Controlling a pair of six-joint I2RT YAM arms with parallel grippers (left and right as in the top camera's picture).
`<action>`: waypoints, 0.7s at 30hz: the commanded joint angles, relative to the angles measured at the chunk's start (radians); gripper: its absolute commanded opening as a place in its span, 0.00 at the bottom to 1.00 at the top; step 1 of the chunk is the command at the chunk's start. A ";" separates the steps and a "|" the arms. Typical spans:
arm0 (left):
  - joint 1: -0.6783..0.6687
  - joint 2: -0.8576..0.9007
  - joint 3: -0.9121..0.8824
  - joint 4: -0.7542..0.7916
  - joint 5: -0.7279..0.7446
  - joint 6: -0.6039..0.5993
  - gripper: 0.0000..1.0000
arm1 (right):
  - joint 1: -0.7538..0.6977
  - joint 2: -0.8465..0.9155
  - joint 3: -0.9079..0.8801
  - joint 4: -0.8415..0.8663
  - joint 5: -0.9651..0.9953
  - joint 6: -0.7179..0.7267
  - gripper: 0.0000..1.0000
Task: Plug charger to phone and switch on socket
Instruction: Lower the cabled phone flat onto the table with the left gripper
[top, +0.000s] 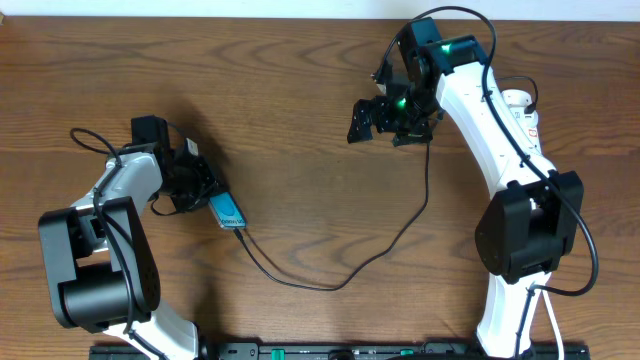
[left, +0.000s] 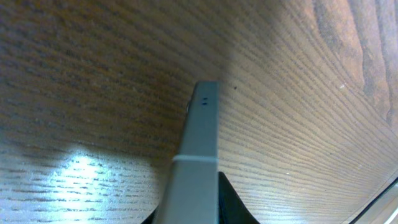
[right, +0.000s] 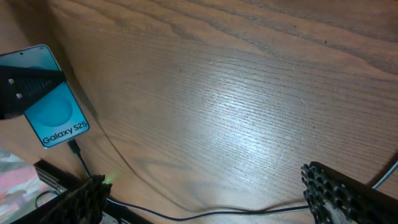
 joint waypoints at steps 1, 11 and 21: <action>-0.002 -0.008 -0.004 -0.014 -0.006 0.021 0.12 | 0.017 -0.019 0.013 0.002 0.002 -0.015 0.99; -0.002 -0.008 -0.004 -0.038 -0.005 0.020 0.12 | 0.017 -0.019 0.013 0.002 0.001 -0.015 0.99; -0.002 -0.008 -0.004 -0.060 -0.006 0.021 0.13 | 0.017 -0.019 0.013 0.006 0.001 -0.015 0.99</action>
